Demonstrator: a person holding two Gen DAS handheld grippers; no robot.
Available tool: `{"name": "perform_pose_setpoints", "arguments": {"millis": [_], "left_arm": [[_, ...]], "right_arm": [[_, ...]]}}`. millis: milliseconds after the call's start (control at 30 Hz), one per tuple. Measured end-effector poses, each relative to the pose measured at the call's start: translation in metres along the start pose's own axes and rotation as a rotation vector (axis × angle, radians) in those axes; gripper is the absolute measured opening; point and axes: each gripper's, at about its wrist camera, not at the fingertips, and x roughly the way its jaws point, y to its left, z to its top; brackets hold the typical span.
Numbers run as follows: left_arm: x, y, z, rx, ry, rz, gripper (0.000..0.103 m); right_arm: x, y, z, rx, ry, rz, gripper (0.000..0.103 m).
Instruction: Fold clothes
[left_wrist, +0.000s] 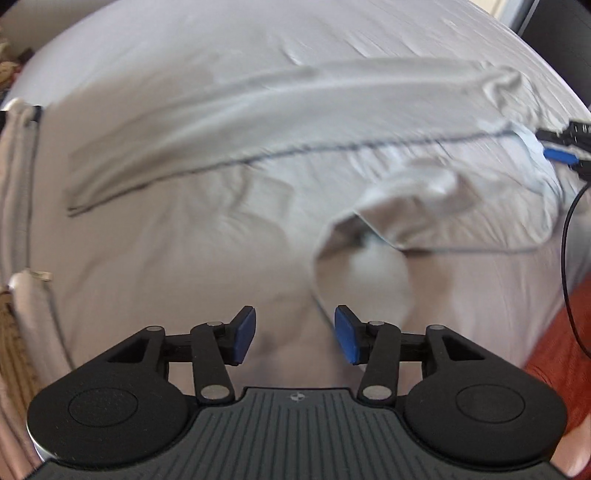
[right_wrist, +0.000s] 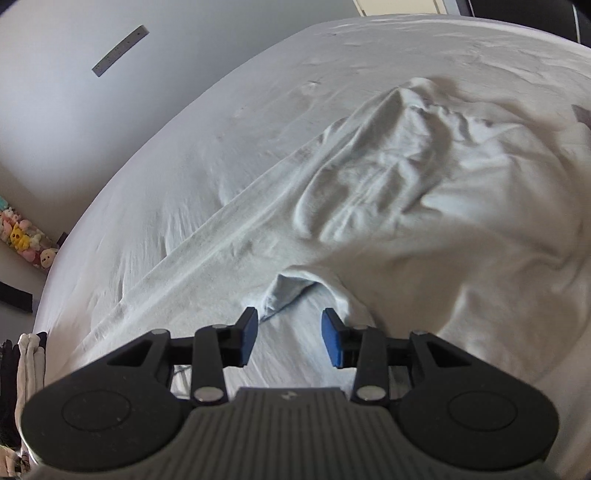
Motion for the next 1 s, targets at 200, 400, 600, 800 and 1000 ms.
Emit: {"name": "perform_pose_setpoints", "arguments": {"millis": [200,400,600,800,1000], "left_arm": [[0.022,-0.028,-0.004,0.023,0.087,-0.004,0.057],[0.030,-0.038,-0.009,0.005,0.105,0.007,0.041],[0.013,-0.042,-0.013,0.019,0.064,0.032,0.001],[-0.023,-0.031,-0.015,0.058,0.048,0.088,0.001],[-0.053,-0.011,-0.021,0.074,0.077,0.145,0.001]], "right_arm": [[-0.038,-0.033,0.017,0.046,-0.023,-0.036,0.043],[-0.076,-0.074,0.037,0.087,-0.057,-0.094,0.043],[-0.102,-0.136,0.058,0.155,-0.079,-0.201,0.043],[-0.094,-0.184,0.059,0.227,-0.040,-0.245,0.042],[-0.062,-0.203,0.050,0.306,0.039,-0.188,0.042]]}}
